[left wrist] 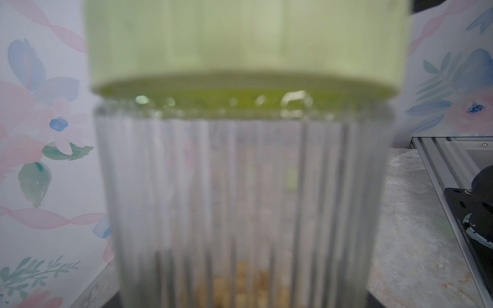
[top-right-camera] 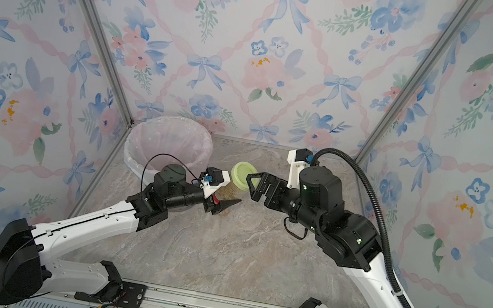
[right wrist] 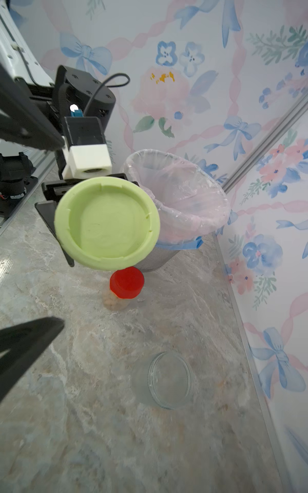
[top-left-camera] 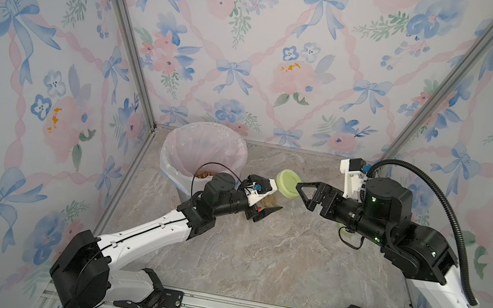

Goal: Empty moldy peanuts from jars
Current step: Unscrew the lid from the jar.

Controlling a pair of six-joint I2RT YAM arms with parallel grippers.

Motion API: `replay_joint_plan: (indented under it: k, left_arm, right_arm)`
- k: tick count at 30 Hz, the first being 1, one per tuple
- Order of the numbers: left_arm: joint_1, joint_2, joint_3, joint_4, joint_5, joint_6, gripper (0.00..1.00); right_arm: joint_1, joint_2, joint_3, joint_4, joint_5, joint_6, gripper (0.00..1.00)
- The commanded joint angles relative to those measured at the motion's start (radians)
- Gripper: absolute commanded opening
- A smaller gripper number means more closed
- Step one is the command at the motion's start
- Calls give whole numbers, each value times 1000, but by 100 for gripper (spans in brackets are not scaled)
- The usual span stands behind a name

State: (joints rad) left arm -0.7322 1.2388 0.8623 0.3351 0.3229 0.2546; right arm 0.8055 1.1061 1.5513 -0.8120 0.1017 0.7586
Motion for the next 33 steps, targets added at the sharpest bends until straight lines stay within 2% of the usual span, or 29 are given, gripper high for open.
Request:
replay_joint_plan:
  k: [1, 13, 33]
  left_arm:
    - [-6, -6, 47, 88, -10, 16, 0]
    - [-10, 1, 49, 88, -10, 26, 0]
    - [-12, 4, 47, 87, -1, 23, 0]
  right_arm:
    - [34, 37, 38, 10, 152, 53, 100]
    - [82, 109, 82, 67, 192, 47, 100]
    - [132, 186, 108, 40, 257, 50, 100]
